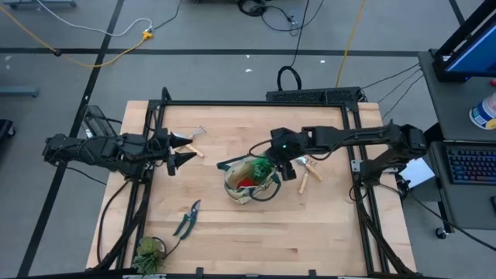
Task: Pick & Place Garden tools in Gardening bag
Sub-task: Put the green spray bottle into the gardening bag, then put the right trowel into the gardening bag
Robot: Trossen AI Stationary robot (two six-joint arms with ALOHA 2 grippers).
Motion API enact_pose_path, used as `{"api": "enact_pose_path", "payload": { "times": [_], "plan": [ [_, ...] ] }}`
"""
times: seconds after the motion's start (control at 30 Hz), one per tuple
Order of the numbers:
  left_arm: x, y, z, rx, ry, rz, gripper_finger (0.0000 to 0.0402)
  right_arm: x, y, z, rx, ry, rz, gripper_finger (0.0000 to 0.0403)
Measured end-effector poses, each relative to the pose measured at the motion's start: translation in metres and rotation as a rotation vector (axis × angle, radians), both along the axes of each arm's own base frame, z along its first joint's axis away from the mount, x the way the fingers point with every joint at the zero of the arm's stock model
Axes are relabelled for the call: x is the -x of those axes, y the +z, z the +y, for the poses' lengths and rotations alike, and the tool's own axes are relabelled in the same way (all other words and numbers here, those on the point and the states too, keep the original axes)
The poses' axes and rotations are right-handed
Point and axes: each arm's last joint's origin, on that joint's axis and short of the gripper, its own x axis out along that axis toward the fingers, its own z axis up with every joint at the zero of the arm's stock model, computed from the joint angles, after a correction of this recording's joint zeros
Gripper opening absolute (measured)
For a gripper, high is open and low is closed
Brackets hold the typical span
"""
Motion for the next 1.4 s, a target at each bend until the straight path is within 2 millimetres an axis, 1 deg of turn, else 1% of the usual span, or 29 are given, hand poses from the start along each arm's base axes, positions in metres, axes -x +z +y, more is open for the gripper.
{"api": "enact_pose_path", "payload": {
  "times": [0.07, 0.17, 0.2, 0.3, 0.37, 0.43, 0.53, 0.6, 0.8, 1.03, 1.4],
  "plan": [
    [0.000, 0.000, 0.000, 0.000, 0.000, 0.000, 0.0310, 0.000, 0.006, 0.001, 0.002, 0.001, -0.034, 0.0217],
    [0.000, 0.000, 0.000, 0.001, 0.000, -0.001, 0.0310, 0.007, 0.010, 0.002, -0.016, -0.018, -0.026, 0.0219],
    [0.000, 0.000, 0.000, 0.001, 0.000, -0.001, 0.0310, 0.007, 0.014, 0.001, -0.016, -0.021, -0.055, 0.0219],
    [0.000, 0.000, 0.000, 0.004, 0.001, -0.001, 0.0310, 0.016, 0.021, 0.002, 0.003, -0.037, -0.053, 0.0219],
    [0.000, 0.000, 0.000, 0.004, 0.001, -0.003, 0.0310, 0.018, 0.027, 0.002, 0.036, -0.054, -0.081, 0.0219],
    [0.000, 0.000, 0.000, 0.005, -0.001, -0.002, 0.0310, 0.025, 0.030, 0.002, 0.044, -0.066, -0.067, 0.0219],
    [0.000, 0.000, 0.000, 0.003, -0.009, -0.003, 0.0310, 0.032, 0.039, 0.002, 0.056, -0.086, -0.102, 0.0219],
    [0.000, 0.000, -0.001, 0.001, -0.017, -0.001, 0.0310, 0.037, 0.042, 0.002, 0.073, -0.112, -0.097, 0.0219],
    [0.000, 0.001, -0.001, -0.020, -0.030, -0.001, 0.0310, 0.053, 0.054, 0.003, 0.022, -0.168, -0.123, 0.0219],
    [-0.001, 0.001, -0.001, -0.017, -0.028, -0.003, 0.0310, 0.072, 0.055, 0.004, -0.061, -0.268, -0.039, 0.0219],
    [-0.003, 0.000, -0.001, -0.018, -0.026, 0.005, 0.0310, 0.095, 0.042, 0.006, -0.176, -0.479, 0.203, 0.0219]
  ]
}}
